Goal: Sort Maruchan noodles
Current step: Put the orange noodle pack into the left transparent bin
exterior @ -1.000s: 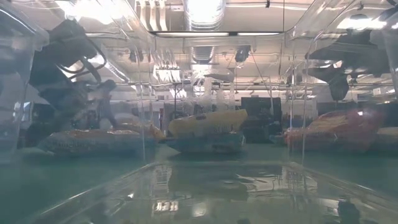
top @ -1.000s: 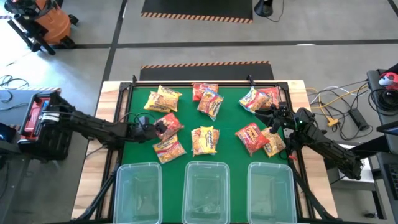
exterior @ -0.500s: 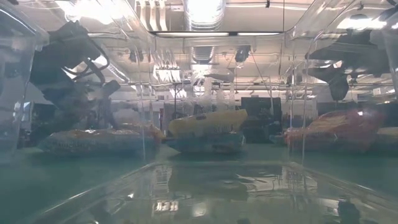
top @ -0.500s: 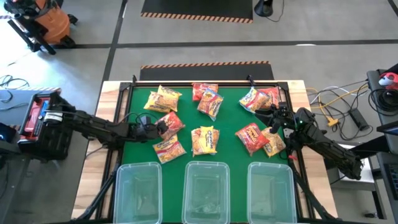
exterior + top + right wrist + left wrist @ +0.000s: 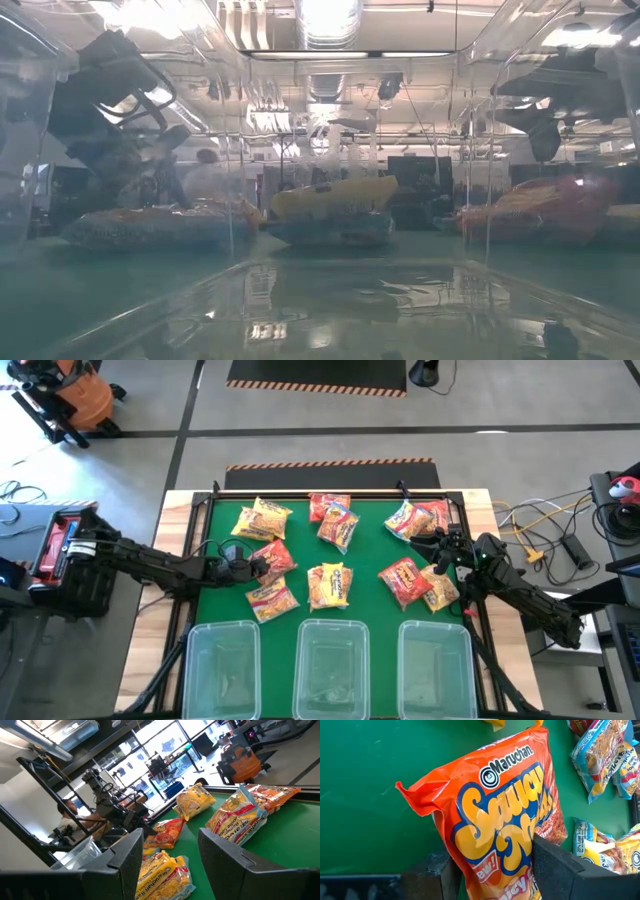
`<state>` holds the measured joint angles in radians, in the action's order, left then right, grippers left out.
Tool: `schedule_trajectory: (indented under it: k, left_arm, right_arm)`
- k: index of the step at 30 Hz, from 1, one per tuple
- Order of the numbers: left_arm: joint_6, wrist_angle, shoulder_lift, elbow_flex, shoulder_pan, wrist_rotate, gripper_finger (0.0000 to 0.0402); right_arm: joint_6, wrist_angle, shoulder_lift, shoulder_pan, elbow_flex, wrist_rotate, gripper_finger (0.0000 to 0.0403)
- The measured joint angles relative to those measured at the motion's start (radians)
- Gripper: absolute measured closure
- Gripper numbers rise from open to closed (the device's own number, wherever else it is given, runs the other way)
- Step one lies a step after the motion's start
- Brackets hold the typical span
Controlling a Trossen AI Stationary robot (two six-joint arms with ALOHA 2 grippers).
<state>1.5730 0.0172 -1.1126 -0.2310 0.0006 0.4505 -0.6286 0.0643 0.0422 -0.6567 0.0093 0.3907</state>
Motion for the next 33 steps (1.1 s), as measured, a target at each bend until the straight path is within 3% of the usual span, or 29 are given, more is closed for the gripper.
schedule_trajectory:
  k: [16, 24, 33]
  left_arm:
    - [-0.026, 0.063, 0.018, 0.0, 0.0, 0.003, 0.0245]
    - [-0.115, 0.077, 0.111, 0.0, 0.0, 0.002, 0.025]
    - [-0.274, 0.137, 0.255, -0.001, 0.0, -0.022, 0.0282]
  right_arm:
    - [0.0, 0.0, 0.0, 0.0, 0.0, 0.0, 0.0225]
    - [0.0, 0.0, 0.0, 0.0, 0.0, 0.0, 0.0225]
    - [0.0, 0.0, 0.0, 0.0, 0.0, 0.0, 0.0225]
